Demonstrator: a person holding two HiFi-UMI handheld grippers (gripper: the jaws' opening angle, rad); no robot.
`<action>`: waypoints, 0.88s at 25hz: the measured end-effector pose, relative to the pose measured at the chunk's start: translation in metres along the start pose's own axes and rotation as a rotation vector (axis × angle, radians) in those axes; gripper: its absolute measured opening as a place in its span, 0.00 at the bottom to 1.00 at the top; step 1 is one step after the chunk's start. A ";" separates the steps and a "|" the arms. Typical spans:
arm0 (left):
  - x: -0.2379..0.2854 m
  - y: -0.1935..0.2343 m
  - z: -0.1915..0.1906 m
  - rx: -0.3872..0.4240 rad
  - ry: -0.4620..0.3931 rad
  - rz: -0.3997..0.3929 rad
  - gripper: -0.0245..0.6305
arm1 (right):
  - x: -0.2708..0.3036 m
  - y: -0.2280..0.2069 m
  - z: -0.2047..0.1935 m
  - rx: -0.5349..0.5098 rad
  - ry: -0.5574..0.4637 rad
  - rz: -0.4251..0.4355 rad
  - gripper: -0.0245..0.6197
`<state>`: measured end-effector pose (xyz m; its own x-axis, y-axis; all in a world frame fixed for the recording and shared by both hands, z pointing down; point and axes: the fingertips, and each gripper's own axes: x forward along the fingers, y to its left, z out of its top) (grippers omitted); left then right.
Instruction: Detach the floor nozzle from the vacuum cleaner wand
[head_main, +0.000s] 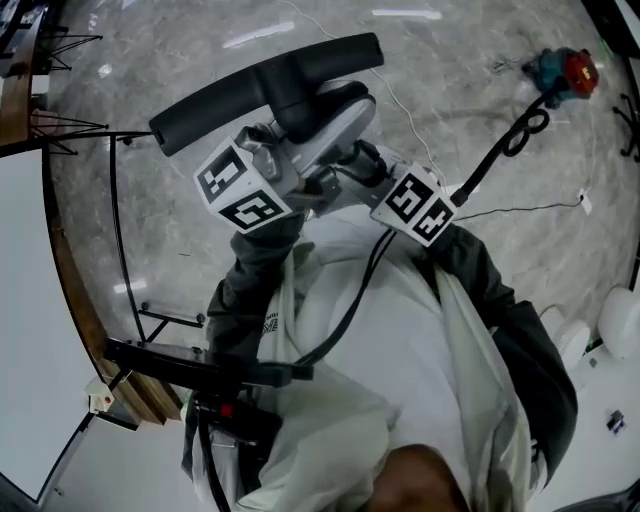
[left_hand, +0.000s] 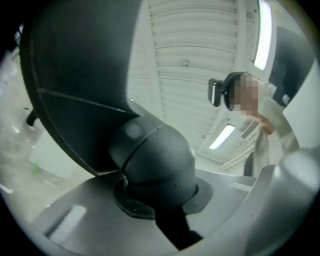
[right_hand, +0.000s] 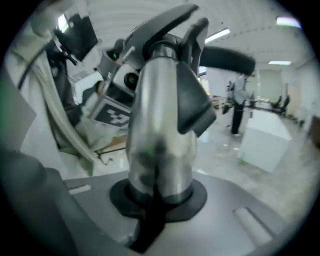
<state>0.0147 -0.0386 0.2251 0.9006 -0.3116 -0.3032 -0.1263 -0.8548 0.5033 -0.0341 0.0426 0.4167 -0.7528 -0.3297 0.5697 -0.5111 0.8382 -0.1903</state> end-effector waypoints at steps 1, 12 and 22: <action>-0.002 0.009 0.000 -0.004 0.002 0.084 0.14 | 0.002 -0.010 -0.001 -0.004 0.012 -0.118 0.10; -0.026 -0.065 0.003 0.106 -0.103 -0.485 0.15 | -0.029 0.059 -0.017 -0.117 0.032 0.690 0.10; -0.007 -0.001 -0.008 -0.034 -0.039 -0.115 0.14 | -0.006 0.032 -0.016 0.038 0.022 0.452 0.10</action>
<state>0.0117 -0.0319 0.2332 0.8912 -0.2289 -0.3916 -0.0084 -0.8715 0.4903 -0.0397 0.0778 0.4199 -0.8951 0.0755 0.4394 -0.1480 0.8793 -0.4526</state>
